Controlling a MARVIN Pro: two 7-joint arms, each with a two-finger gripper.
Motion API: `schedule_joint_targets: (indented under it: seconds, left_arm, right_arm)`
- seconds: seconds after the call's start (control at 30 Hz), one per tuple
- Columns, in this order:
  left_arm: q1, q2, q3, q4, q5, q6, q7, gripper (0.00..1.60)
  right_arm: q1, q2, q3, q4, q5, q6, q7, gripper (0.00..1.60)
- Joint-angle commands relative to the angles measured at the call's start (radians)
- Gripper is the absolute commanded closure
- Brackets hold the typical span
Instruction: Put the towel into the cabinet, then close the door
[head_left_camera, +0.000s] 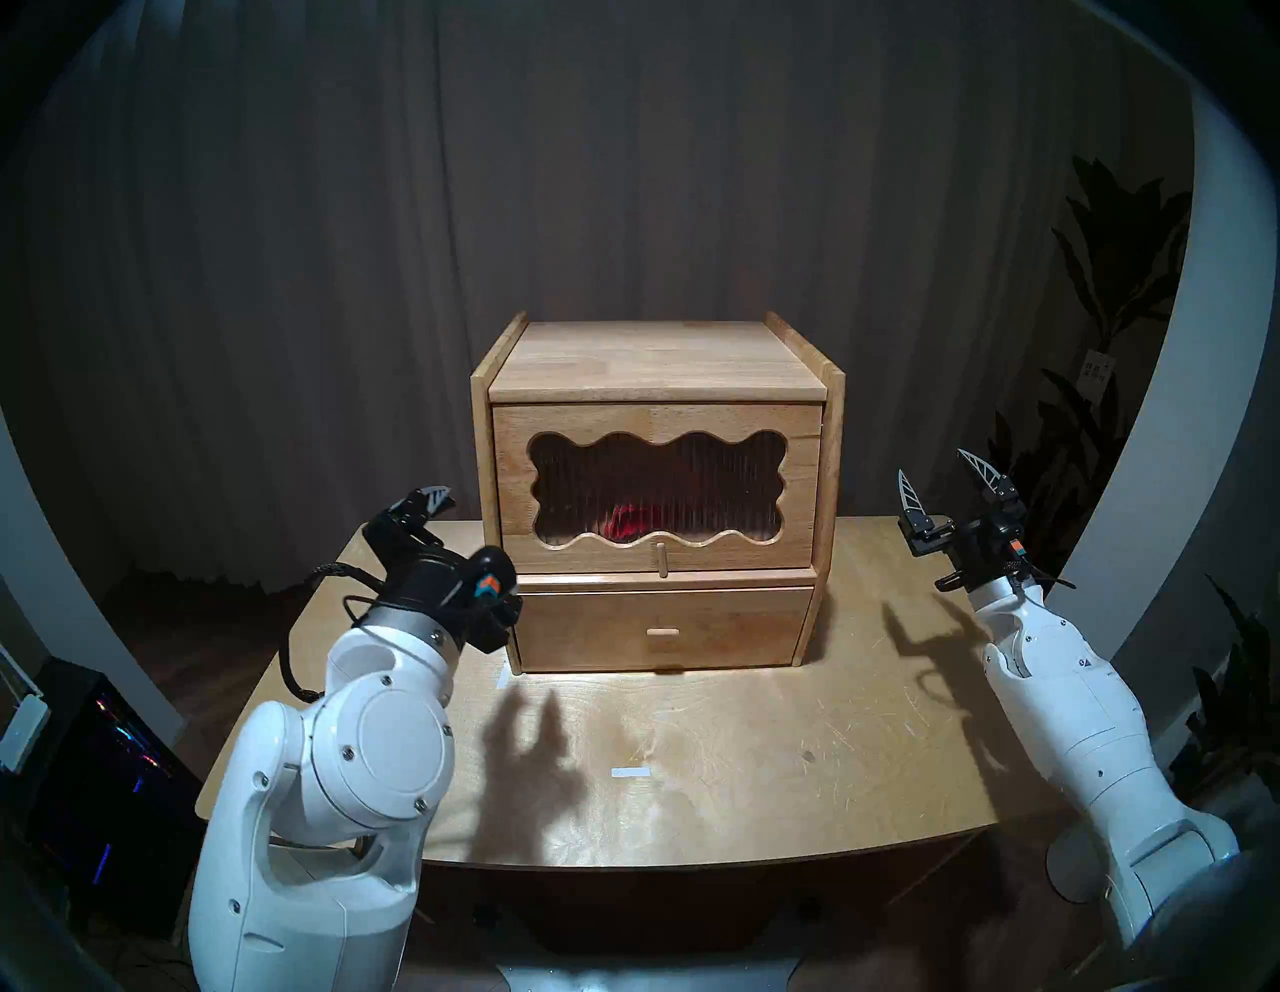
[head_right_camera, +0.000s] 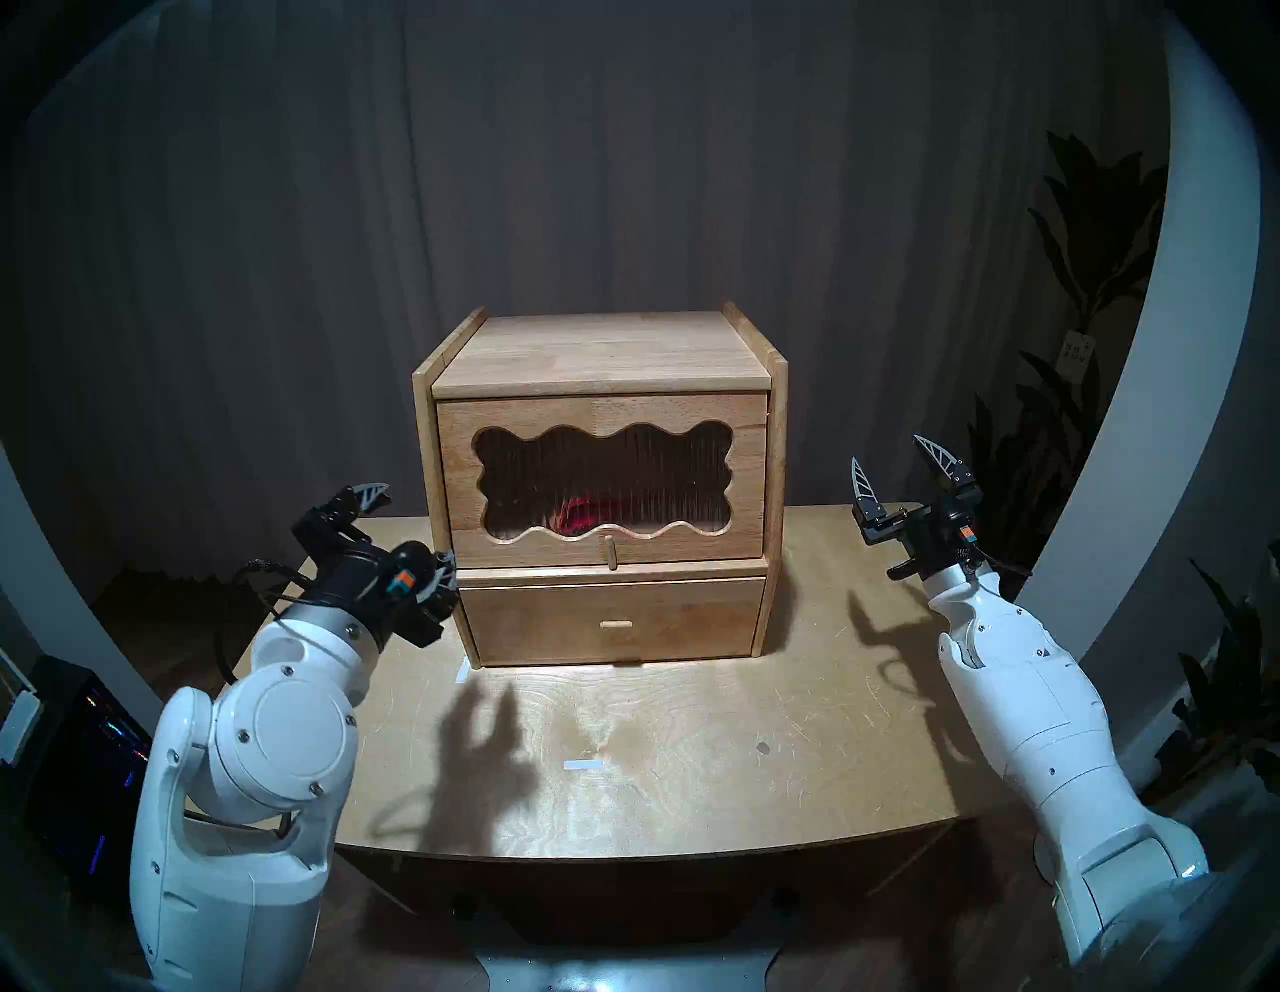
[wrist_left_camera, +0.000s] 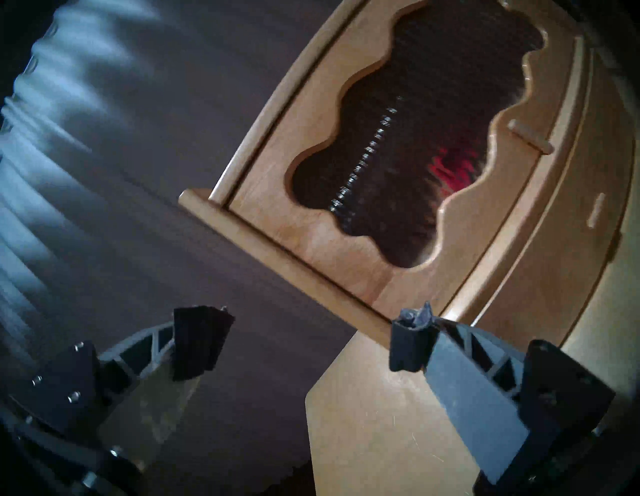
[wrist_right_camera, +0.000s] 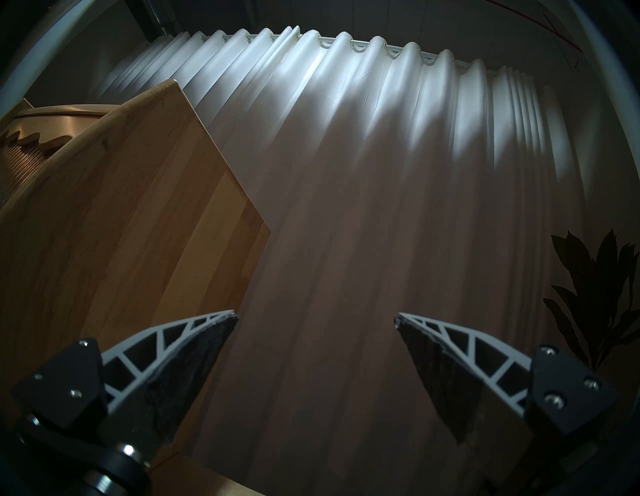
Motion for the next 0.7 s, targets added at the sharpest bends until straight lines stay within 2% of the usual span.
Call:
schedule_joint_targets:
  seconds: [0.0,0.03,0.07,0.33,0.53,0.67]
  left_arm:
    - [-0.096,-0.1,-0.098,-0.023,-0.123,0.024,0.013,0.45]
    - [-0.104,-0.11,-0.111,-0.023,-0.143,0.028,0.013,0.36]
    - [-0.111,-0.12,-0.125,-0.023,-0.161,0.034,0.014,0.0]
    - [-0.18,-0.2,-0.273,-0.023,-0.33,0.064,0.023,0.0]
    - [-0.205,-0.213,-0.375,0.091,-0.444,0.068,0.02,0.0]
    - [-0.229,-0.222,-0.422,0.182,-0.505,0.059,0.01,0.0]
  right_arm:
    - [0.014,0.001,0.003,-0.012,0.0,-0.004,0.0,0.0]
    - [0.014,0.001,0.003,-0.012,0.0,-0.004,0.0,0.0]
    - [0.014,0.001,0.003,-0.012,0.0,-0.004,0.0,0.0]
    - [0.015,0.001,0.003,-0.012,0.001,-0.005,0.001,0.0]
    - [0.015,0.001,0.002,-0.012,0.001,-0.005,0.001,0.0]
    - [0.016,0.001,0.002,-0.012,0.001,-0.005,0.001,0.0]
